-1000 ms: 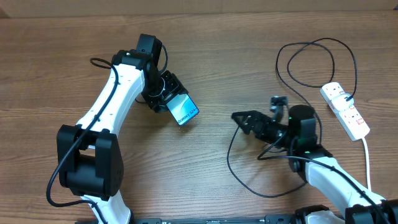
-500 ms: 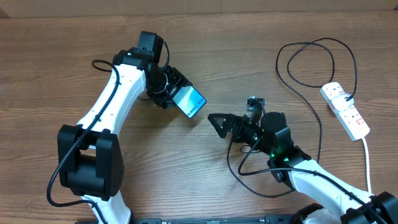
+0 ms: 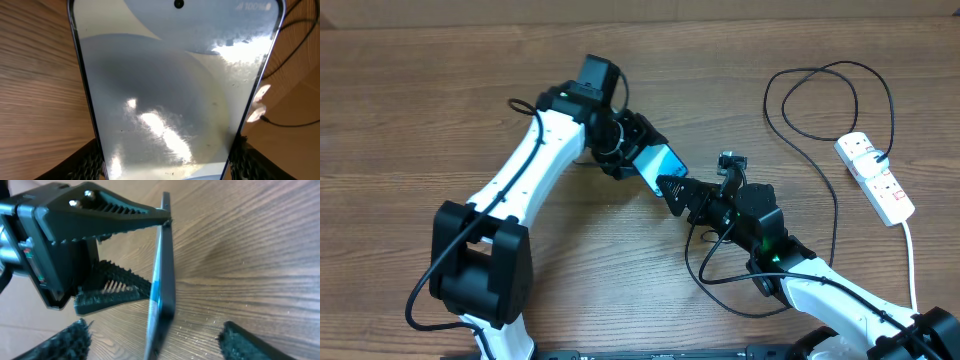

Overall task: Plug charger to phone and switch on socket
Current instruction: 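Close the right gripper on the phone's side edge, then open the left gripper and pull it back from the phone, then carry the phone with the right gripper leftward toward the left gripper, then move the open left gripper toward the phone's top edge, then close the left gripper on the phone's top edge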

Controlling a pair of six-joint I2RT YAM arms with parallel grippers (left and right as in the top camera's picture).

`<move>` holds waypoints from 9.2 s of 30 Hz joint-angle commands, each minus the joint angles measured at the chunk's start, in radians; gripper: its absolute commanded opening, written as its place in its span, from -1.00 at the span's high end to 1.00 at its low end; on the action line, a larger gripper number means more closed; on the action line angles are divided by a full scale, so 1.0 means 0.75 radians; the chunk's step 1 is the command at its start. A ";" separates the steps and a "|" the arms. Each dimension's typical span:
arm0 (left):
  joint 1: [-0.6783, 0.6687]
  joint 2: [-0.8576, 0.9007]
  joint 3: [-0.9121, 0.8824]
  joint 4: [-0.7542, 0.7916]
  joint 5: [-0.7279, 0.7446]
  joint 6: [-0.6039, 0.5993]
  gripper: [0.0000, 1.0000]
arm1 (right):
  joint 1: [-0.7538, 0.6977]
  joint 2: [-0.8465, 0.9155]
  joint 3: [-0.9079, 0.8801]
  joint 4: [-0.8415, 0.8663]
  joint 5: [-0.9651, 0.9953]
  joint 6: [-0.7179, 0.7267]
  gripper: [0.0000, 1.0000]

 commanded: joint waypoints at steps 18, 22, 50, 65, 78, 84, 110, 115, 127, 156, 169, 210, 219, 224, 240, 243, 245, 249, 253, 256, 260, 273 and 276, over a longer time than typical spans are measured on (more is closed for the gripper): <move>-0.164 0.002 0.043 0.086 0.083 -0.114 -0.09 | 0.007 0.001 0.019 0.013 0.154 0.005 0.29; -0.165 0.002 0.043 0.085 0.083 -0.112 -0.10 | 0.007 0.001 0.019 0.013 0.153 0.042 0.52; -0.083 0.002 0.043 0.079 0.089 0.389 -0.99 | 0.006 0.001 0.019 -0.078 0.057 0.355 0.92; 0.400 -0.013 0.043 -0.286 0.162 0.874 -1.00 | 0.006 0.001 0.019 -0.127 -0.135 0.956 0.92; 0.600 -0.194 0.043 -0.576 -0.075 1.121 -1.00 | 0.007 0.001 0.019 -0.094 -0.232 1.367 0.92; 0.597 -0.318 0.043 -0.631 -0.106 1.124 -1.00 | 0.007 0.001 0.019 -0.048 -0.223 1.367 0.92; 0.557 -0.369 0.043 -0.652 0.030 0.855 -1.00 | 0.116 0.001 0.019 0.091 -0.074 1.728 0.92; 0.564 -0.369 0.043 -0.635 0.029 0.855 -0.99 | 0.264 0.001 0.019 0.058 -0.075 1.521 0.92; 0.565 -0.369 0.043 -0.577 0.049 0.853 -0.99 | 0.416 0.082 0.019 0.152 0.163 1.424 0.93; 0.563 -0.369 0.043 -0.578 0.146 0.855 -0.99 | 0.416 0.556 0.022 1.000 0.057 1.505 0.92; 0.563 -0.369 0.043 -0.578 0.141 0.855 -0.99 | 0.416 0.556 0.022 1.000 0.087 1.506 0.92; 0.558 -0.369 0.042 -0.607 0.095 0.853 -0.99 | 0.416 0.556 0.022 0.986 0.139 1.506 0.92; 0.532 -0.366 -0.028 -0.602 0.137 0.773 -1.00 | 0.416 0.556 0.022 0.989 0.155 1.535 0.92; 0.485 -0.365 -0.195 -0.529 0.237 0.714 -1.00 | 0.416 0.556 0.022 0.986 0.174 1.535 0.92; 0.385 -0.364 -0.501 -0.106 0.370 0.604 -0.19 | 0.416 0.556 0.022 0.961 0.158 1.535 0.92; 0.385 -0.364 -0.503 -0.067 0.289 0.537 0.00 | 0.416 0.556 0.022 0.961 0.142 1.535 0.93; 0.382 -0.364 -0.503 -0.054 0.254 0.495 0.10 | 0.416 0.556 0.022 0.961 0.137 1.536 0.92; 0.359 -0.364 -0.503 -0.029 0.215 0.472 0.25 | 0.416 0.556 0.022 0.961 0.135 1.536 0.92; 0.325 -0.364 -0.503 0.003 0.206 0.462 0.56 | 0.416 0.556 0.022 0.961 0.120 1.536 0.92; 0.308 -0.364 -0.503 0.037 0.206 0.434 0.75 | 0.416 0.556 0.022 0.961 0.117 1.536 0.92; 0.305 -0.364 -0.503 0.063 0.206 0.409 0.92 | 0.416 0.556 0.022 0.961 0.116 1.536 0.92; 0.312 -0.364 -0.503 0.132 0.214 0.209 0.92 | 0.416 0.556 0.022 0.960 0.117 1.536 0.81; 0.312 -0.364 -0.503 0.174 0.222 0.160 0.92 | 0.416 0.556 0.022 0.960 0.118 1.536 0.80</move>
